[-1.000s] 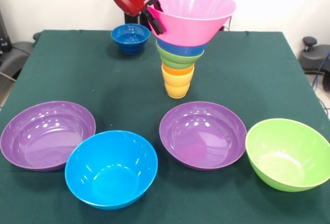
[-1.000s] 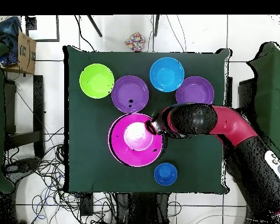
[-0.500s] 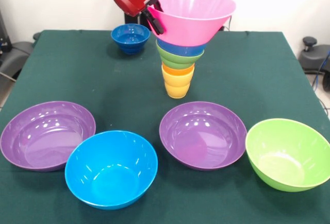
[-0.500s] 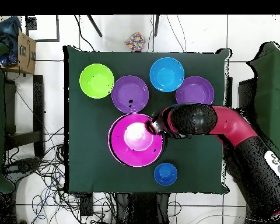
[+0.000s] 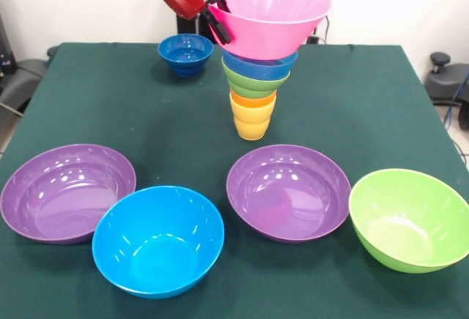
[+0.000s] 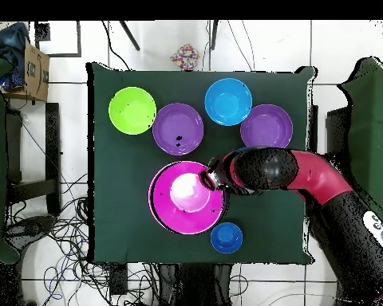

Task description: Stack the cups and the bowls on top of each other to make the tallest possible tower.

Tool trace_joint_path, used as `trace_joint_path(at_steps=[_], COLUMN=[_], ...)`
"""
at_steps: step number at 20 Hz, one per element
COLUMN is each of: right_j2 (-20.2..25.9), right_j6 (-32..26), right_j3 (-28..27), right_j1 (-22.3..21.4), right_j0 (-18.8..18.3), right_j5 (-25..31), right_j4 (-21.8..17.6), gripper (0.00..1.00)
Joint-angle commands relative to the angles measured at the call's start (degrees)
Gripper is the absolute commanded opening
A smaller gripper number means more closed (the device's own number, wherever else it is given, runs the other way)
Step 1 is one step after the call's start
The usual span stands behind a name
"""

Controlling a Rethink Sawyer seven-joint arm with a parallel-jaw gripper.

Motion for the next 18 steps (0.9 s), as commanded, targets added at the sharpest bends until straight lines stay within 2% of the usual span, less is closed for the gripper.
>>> trace_joint_path(at_steps=[1, 18], right_j2=[0.03, -0.30], right_j6=[2.53, 2.80], right_j3=[4.26, 5.22], right_j1=[-0.69, 0.24], right_j0=[0.97, 1.28], right_j5=[-2.38, -5.64], right_j4=[-0.43, -0.92], gripper=[0.00, 0.00])
